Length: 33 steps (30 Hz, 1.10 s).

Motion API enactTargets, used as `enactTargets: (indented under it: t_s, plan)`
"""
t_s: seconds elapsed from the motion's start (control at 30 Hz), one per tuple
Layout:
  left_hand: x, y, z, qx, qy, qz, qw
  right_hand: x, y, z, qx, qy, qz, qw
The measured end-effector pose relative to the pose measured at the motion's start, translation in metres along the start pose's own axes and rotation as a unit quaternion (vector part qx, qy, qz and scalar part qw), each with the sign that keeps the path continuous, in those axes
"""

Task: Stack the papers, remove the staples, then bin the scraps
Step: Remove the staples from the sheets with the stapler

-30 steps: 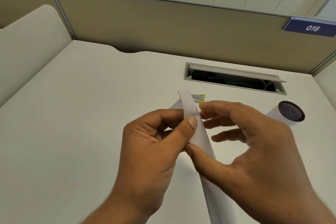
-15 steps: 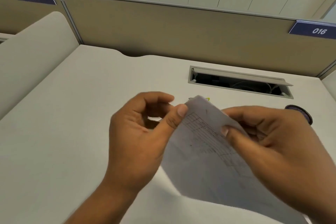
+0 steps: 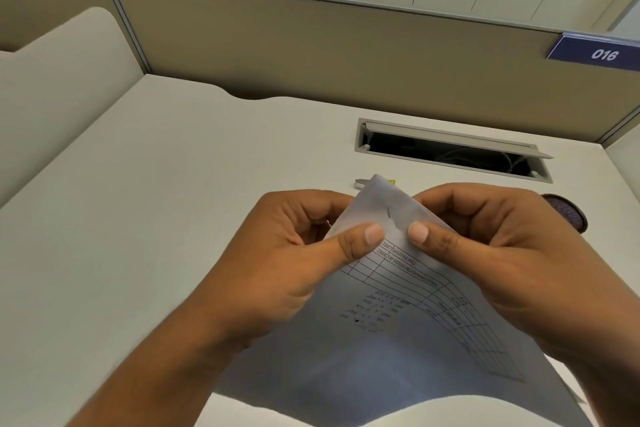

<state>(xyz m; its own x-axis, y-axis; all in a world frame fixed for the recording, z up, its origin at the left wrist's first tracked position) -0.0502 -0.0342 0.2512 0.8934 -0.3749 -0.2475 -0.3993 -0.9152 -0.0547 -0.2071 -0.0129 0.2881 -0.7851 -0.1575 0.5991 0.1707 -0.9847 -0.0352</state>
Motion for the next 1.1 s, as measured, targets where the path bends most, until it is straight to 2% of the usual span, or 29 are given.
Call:
enactTargets:
  t_s: [0.1, 0.27, 0.37, 0.47, 0.57, 0.63, 0.93, 1.1]
  plan:
    - [0.0, 0.003, 0.01, 0.032, -0.061, 0.014, 0.997, -0.003, 0.004, -0.009, -0.018, 0.034, 0.02, 0.999]
    - [0.008, 0.011, 0.028, 0.063, -0.097, 0.012, 0.993, -0.006, 0.019, -0.032, -0.057, 0.085, 0.111, 0.989]
    - [0.019, 0.02, 0.042, 0.086, -0.121, -0.011, 0.989, 0.009, 0.044, -0.056, -0.093, 0.07, 0.068, 0.991]
    - [0.032, 0.029, 0.054, 0.103, -0.126, -0.037, 0.986, 0.025, 0.067, -0.071, -0.109, -0.007, 0.016, 0.994]
    - [0.044, 0.041, 0.065, 0.108, -0.106, -0.068, 0.986, 0.018, 0.088, -0.081, -0.102, -0.054, 0.042, 0.992]
    - [0.052, 0.05, 0.075, 0.11, -0.097, -0.095, 0.985, 0.011, 0.109, -0.099, -0.11, -0.125, 0.037, 0.985]
    - [0.077, 0.086, 0.124, 0.144, -0.097, -0.159, 0.972, -0.022, 0.221, -0.231, -0.101, -0.402, 0.011, 0.91]
    - [0.087, 0.099, 0.144, 0.146, -0.109, -0.175, 0.967, -0.039, 0.247, -0.268, -0.083, -0.452, 0.029, 0.888]
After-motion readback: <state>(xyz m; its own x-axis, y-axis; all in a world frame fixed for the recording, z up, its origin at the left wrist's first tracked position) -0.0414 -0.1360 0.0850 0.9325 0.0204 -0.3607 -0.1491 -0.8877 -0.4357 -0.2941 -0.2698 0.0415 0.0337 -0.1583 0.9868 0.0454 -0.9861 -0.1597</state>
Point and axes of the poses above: each hand's wrist, its own y-axis towards the middle knuckle, its own x-axis out of the back of the hand, z = x × y, the point moved 7 cm from there along y, towards the middle knuckle, and after that the axes turned 15 degrees about -y, right-handed, at the moved point
